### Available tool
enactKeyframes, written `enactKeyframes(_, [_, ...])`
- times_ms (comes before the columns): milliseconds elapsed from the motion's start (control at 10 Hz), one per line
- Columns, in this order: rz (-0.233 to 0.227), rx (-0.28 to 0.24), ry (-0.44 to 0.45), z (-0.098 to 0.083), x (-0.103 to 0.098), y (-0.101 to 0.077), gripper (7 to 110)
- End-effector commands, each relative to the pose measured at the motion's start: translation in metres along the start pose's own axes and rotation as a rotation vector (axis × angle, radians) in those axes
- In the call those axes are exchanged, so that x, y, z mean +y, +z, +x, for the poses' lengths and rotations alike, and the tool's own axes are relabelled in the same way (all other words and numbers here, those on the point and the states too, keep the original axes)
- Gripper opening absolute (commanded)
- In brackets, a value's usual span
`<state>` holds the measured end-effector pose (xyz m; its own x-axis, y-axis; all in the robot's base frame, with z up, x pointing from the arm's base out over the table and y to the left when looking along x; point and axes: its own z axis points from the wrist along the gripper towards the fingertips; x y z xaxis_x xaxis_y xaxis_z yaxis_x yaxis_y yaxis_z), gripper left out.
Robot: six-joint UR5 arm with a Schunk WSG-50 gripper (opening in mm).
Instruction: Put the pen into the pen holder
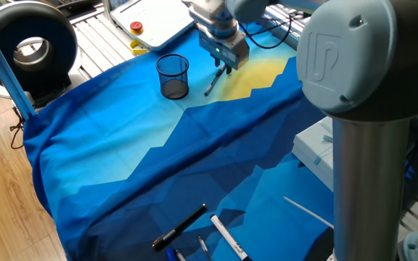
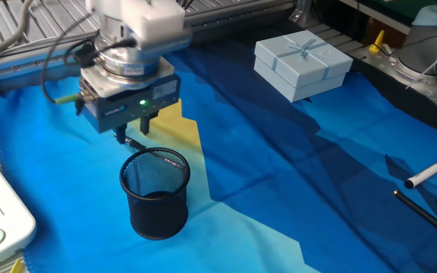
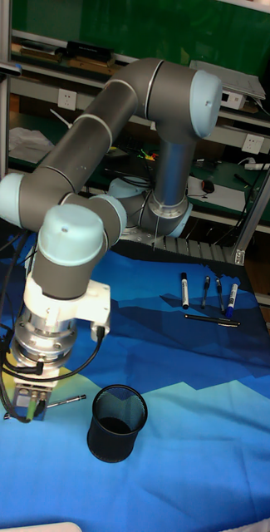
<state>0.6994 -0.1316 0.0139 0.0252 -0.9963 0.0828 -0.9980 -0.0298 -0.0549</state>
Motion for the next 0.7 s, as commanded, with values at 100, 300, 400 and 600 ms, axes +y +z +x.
enactKeyframes(100, [0.023,-0.080,0.062,0.002,-0.017,-0.025,7])
enactKeyframes(300, [0.056,-0.047,0.013,0.009,-0.028,-0.016,7])
enactKeyframes(400, [0.058,-0.092,-0.027,-0.004,-0.029,-0.008,7])
enactKeyframes(600, [0.080,-0.135,-0.119,-0.015,-0.035,0.000,7])
